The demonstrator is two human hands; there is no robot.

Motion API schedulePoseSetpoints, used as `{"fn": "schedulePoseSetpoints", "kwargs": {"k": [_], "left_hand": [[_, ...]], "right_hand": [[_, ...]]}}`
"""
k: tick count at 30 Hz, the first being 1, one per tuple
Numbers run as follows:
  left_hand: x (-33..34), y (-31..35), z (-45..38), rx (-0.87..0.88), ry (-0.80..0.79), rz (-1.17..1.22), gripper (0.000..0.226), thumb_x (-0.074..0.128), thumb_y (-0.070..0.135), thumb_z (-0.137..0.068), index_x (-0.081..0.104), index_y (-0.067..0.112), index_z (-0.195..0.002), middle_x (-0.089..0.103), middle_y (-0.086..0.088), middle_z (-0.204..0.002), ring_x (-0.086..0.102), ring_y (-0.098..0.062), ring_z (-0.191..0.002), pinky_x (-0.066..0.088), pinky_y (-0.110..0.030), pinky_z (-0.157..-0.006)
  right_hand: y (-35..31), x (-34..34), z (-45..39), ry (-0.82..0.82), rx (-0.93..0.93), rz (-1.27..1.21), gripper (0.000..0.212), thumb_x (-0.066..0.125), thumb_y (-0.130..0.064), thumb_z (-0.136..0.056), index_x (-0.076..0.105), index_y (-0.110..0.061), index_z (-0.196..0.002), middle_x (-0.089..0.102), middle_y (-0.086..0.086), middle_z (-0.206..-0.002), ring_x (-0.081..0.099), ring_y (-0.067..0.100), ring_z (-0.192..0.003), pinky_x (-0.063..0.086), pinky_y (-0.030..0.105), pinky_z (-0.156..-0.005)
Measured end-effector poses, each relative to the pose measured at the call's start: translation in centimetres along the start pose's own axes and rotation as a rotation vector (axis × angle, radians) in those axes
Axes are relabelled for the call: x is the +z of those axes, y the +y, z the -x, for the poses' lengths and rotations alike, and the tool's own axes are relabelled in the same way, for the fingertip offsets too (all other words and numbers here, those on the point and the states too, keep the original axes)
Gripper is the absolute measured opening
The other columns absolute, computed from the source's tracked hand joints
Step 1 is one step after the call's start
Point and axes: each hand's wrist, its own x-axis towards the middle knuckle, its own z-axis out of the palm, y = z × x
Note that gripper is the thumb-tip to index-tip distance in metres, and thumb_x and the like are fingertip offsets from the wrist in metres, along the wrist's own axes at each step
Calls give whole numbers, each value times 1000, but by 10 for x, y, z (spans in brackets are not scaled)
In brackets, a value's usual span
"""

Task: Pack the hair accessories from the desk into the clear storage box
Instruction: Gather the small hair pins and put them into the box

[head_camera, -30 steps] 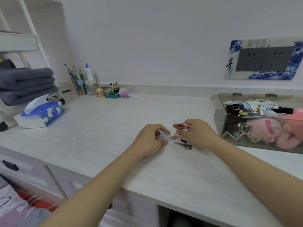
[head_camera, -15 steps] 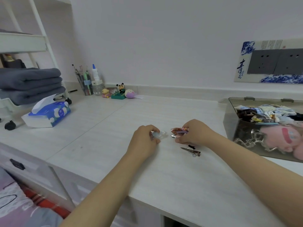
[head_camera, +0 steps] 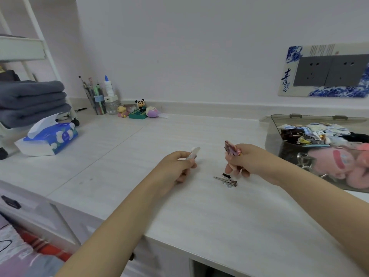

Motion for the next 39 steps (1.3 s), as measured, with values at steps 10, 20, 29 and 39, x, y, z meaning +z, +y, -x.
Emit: {"fn": "schedulePoseSetpoints", "kwargs": {"k": [10, 20, 29, 39], "left_hand": [[12, 1, -3, 33, 31, -246, 26, 50, 47, -91, 49, 22, -83, 45, 6, -71, 30, -11, -47, 22, -23, -45], [13, 0, -4, 37, 74, -220, 45, 49, 47, -92, 53, 5, -107, 43, 6, -72, 31, -12, -49, 22, -23, -46], [13, 0, -4, 30, 69, -222, 34, 49, 47, -92, 53, 13, -95, 42, 6, -70, 30, -11, -48, 21, -21, -44], [21, 5, 6, 52, 98, -246, 33, 47, 46, -92, 50, 13, -94, 37, 4, -67, 26, -12, -48, 21, -24, -45]], "right_hand": [[4, -1, 7, 47, -69, 473, 22, 46, -26, -92, 53, -8, -84, 56, 4, -80, 50, 23, -81, 34, 30, -65], [15, 10, 4, 40, -137, 653, 27, 62, -44, -82, 46, -22, -79, 49, -6, -80, 47, 18, -83, 34, 28, -63], [23, 15, 5, 207, -232, 985, 40, 37, -49, -93, 36, -9, -95, 63, 13, -98, 55, 33, -83, 33, 31, -66], [21, -4, 7, 48, 4, 464, 27, 47, -33, -91, 43, -15, -71, 48, 1, -68, 46, 22, -69, 31, 27, -54]]}}
